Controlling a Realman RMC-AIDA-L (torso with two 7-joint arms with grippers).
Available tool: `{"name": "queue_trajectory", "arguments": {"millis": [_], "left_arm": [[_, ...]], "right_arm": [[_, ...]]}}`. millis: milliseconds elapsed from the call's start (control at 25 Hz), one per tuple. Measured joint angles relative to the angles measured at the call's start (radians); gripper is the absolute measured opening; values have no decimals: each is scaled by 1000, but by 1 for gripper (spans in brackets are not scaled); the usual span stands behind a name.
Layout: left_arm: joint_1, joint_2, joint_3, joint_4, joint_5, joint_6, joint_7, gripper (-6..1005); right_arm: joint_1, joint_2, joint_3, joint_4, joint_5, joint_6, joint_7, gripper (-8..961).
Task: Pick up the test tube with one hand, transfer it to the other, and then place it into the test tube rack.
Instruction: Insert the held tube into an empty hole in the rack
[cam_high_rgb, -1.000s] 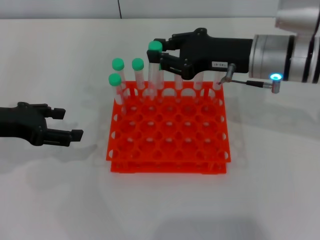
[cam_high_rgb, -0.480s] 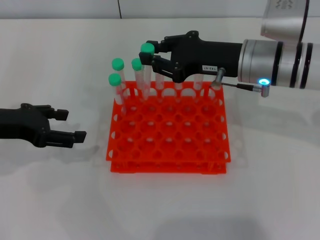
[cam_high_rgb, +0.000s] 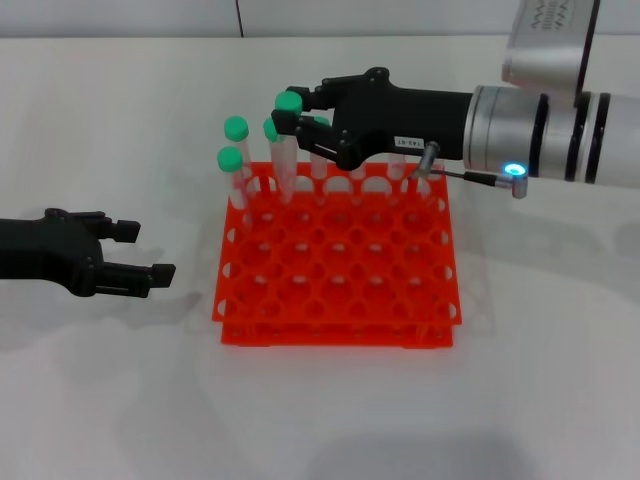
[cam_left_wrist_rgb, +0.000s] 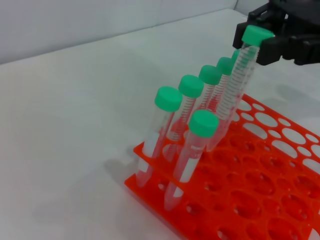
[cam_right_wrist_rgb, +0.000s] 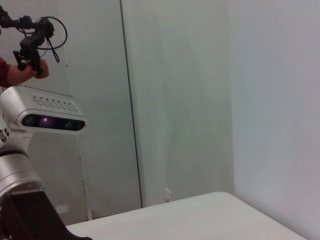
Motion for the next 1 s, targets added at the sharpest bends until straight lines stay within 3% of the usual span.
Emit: {"name": "queue_trajectory", "arguments": {"millis": [240, 1000], "left_arm": [[0, 0, 0, 0, 0, 1, 1, 891], [10, -2, -3, 0, 0, 0, 14, 890]], "right_arm": [[4, 0, -74, 0, 54, 65, -36, 278], [19, 0, -165, 0, 83, 151, -38, 280]]}}
